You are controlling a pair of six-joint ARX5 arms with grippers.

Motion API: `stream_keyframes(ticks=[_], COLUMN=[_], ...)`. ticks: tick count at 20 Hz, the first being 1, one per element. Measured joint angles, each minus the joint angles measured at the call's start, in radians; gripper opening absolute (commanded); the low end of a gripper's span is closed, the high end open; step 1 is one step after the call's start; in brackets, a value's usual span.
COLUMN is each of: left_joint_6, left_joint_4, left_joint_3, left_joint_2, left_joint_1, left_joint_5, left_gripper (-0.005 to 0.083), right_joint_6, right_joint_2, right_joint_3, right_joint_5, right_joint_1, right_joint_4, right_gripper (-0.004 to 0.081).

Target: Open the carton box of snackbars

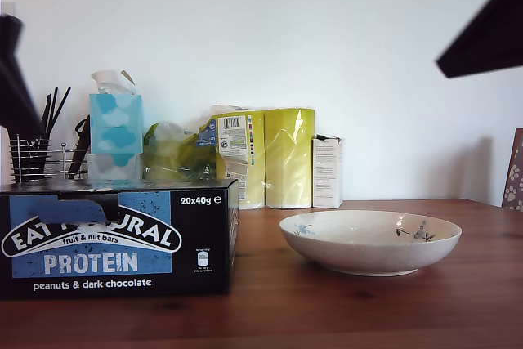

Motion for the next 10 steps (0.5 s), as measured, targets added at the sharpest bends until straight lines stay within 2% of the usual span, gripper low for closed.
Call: stream_keyframes(ticks=[1,2,5,10], left_joint_6=[0.004,0.012,0.03,0.045], left_joint_4=[0.026,0.044,0.115,0.254], left_joint_3=[0.001,0.001,0.001,0.005], left_joint_2=[0.029,0.057,0.124,0.175], left_joint_1=[0.0,0.0,0.0,0.0], left_joint_5=[-0.011,-0.026,-0.05,-0.112], left_gripper=[0.0006,0.0075,0.0433,0.0453], right_joint_6=[-0.003,-0.003,-0.003,-0.029], right_joint_2=[0.02,0.04,0.098,0.114], right_joint_3=[0.003,0.004,0.004,0.004], right_joint_5=[0.012,0.019,0.032,0.032], right_joint_1=[0.014,0.018,0.022,0.022], right_joint_4=[0.014,0.024,0.037,0.05], right_gripper=[-0.0013,-0.0013,-0.0013,-0.0013])
